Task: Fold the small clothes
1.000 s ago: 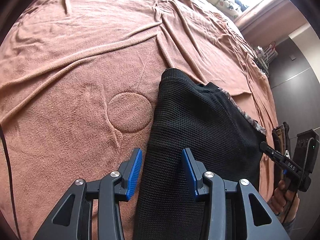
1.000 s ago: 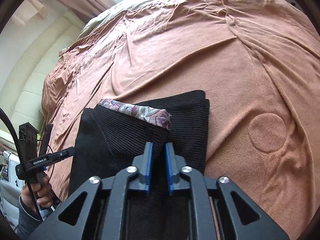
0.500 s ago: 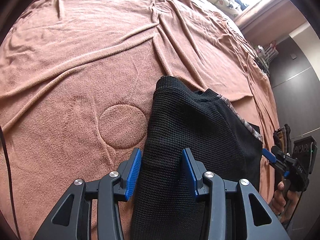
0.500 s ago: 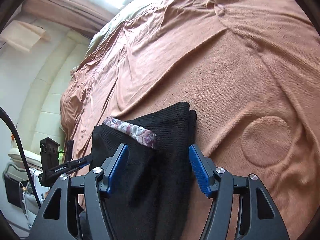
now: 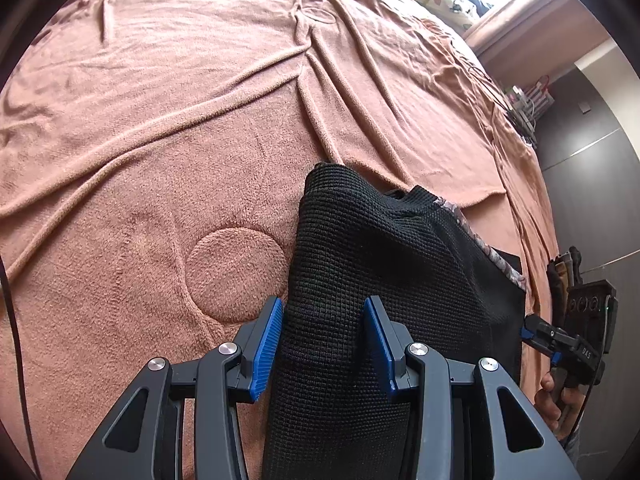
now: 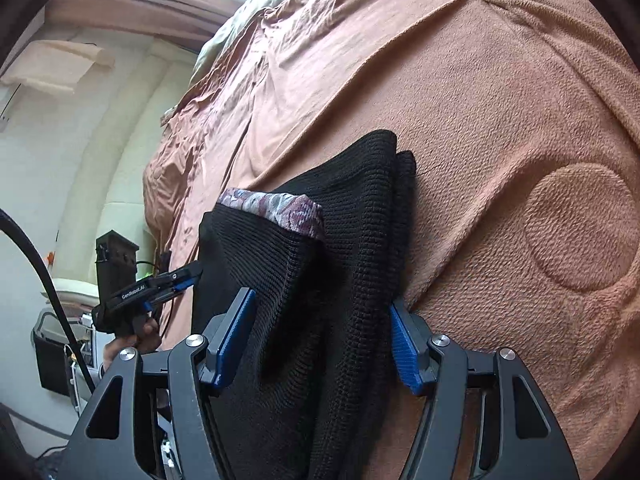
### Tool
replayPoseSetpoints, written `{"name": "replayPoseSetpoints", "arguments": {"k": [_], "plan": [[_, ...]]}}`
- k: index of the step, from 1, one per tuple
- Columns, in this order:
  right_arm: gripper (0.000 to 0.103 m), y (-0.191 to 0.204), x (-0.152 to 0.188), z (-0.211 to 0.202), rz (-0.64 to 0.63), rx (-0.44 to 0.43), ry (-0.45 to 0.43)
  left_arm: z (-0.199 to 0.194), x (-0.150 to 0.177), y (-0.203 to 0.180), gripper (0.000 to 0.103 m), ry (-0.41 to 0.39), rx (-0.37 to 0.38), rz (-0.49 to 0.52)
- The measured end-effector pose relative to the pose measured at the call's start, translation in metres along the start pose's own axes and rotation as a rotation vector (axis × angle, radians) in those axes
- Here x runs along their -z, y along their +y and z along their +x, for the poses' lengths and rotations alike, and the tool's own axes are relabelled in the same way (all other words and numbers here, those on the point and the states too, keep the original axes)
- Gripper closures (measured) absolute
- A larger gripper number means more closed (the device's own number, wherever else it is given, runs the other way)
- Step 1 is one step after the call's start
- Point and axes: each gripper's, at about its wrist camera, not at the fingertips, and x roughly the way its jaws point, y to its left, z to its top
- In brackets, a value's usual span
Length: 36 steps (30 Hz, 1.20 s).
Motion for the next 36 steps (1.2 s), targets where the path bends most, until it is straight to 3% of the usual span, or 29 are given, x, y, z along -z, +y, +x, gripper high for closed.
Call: {"name": "replayPoseSetpoints", "arguments": {"k": [6,17,22,25,30,36], "plan": [[0.042,-0.018,-0.009,0.003,0.037,-0.08,0.008,0.006,-0.008,0.002,0.06,0.002,0.028,-0.001],[0.043,-0.024,-0.02,0.019,-0.013,-0.101,0.02,0.019,-0.029,0.005,0.06,-0.016,0.091,-0.006],[0.072,-0.016,-0.023,0.031,-0.032,-0.025,0.039,0.028,-0.036,0.005,0.061,-0.012,0.094,-0.003],[0.083,-0.01,-0.023,0.033,-0.043,-0.003,0.036,0.028,-0.037,0.002,0.066,-0.015,0.089,0.012],[0.089,0.013,-0.019,0.024,-0.092,0.024,0.0,0.021,-0.037,-0.002,0.091,-0.041,0.093,0.02],[0.089,0.053,-0.005,0.008,-0.164,0.046,-0.048,-0.004,-0.035,-0.007,0.094,-0.089,0.128,0.034]]}}
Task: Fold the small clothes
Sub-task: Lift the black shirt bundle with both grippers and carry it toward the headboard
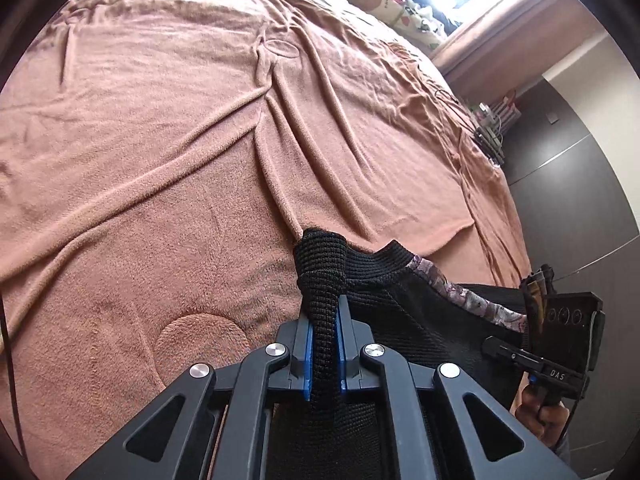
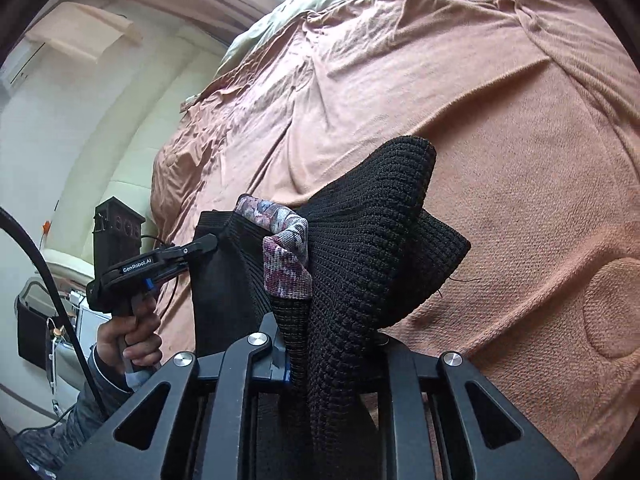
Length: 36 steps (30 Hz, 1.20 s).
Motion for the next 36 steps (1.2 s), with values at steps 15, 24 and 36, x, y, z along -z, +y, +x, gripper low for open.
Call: {"name": "replayPoseSetpoints", "arguments": {"k": [15,24,36], "plan": [[0.091,0.078,0.051,-0.07,-0.124,0.091,-0.137,-0.08,0.015,-0.039,0.094,-0.128,0.017,0.066],[0.091,0.118,0.095,-0.128,-0.183,0.113,-0.22,-0.134,0.033,-0.064,0.094,-0.217,0.033,0.131],[0.091,0.203,0.135,-0.181,-0.341,0.095,-0.335,-0.217,0.047,-0.073,0.094,-0.341,0.081,0.163]]}}
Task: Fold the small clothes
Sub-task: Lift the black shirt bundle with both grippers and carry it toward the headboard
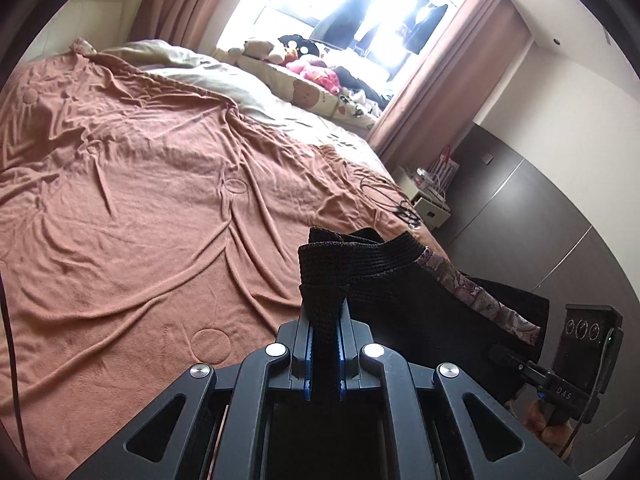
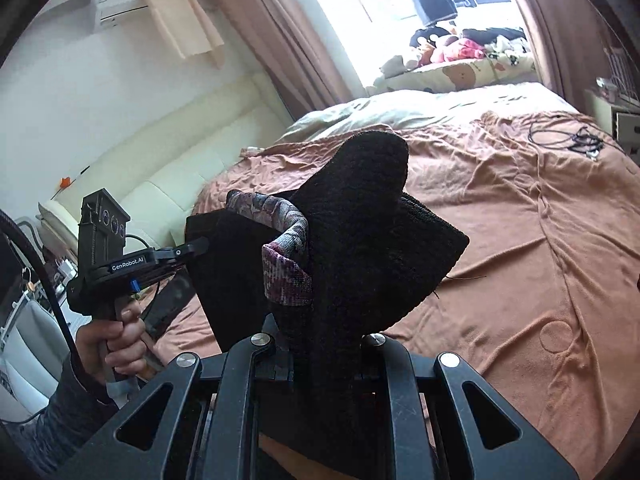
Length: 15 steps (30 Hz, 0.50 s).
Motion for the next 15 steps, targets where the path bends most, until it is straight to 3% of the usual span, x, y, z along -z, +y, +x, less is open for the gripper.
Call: {"name": "replayPoseSetpoints", "arguments": {"k": [7,15], "plan": [[0.091,0.056,-0.007,-0.003,-0.06,-0.034,-0.049,-0.057,-0.021,0.005,0.094,-0.083,-0.001,0.015],[0.091,0.124,-0.01,0.039,-0.155,-0.096,-0.031,-0.127,-0.043,0.049,0.094,-0.168,-0.034,-0.035]]}}
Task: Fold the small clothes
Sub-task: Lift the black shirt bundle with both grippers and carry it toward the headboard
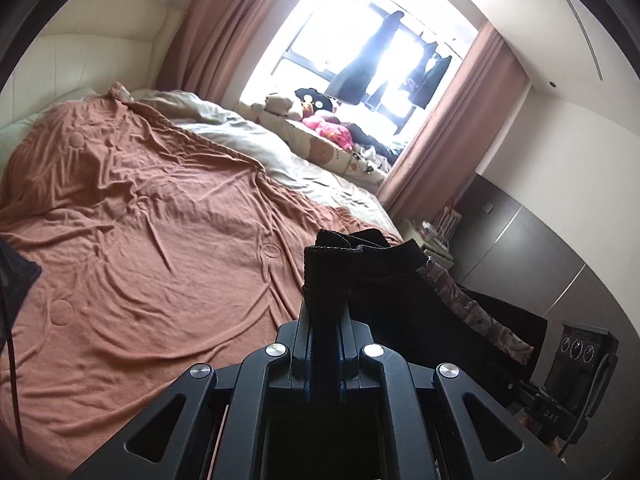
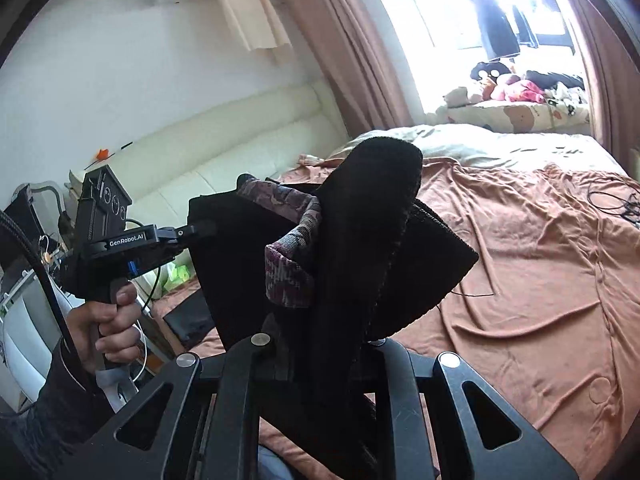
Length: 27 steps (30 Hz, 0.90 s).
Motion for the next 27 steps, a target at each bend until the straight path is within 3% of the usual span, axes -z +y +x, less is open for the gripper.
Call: {"name": "replayPoseSetpoints", "arguments": {"k": [4,15,27], "plan": [[0.091,0.022,-0.006,0.035,-0.027,-0.046,0.016,-0.031,-0.014,0.024,0.094,-0.039,-0.031,0.009],[0.091,0.07,-0.014,0.127,-0.073,-0.145,0.036,-0.121,-0.039,0.125,0.095,-0.145,-0.154,-0.084],[0.091,0.125,-0.033,0.212,-0.161,-0.251,0.103,-0.196,-0.044,0.233,0.095,-0.221,-0.319,-0.173]]}}
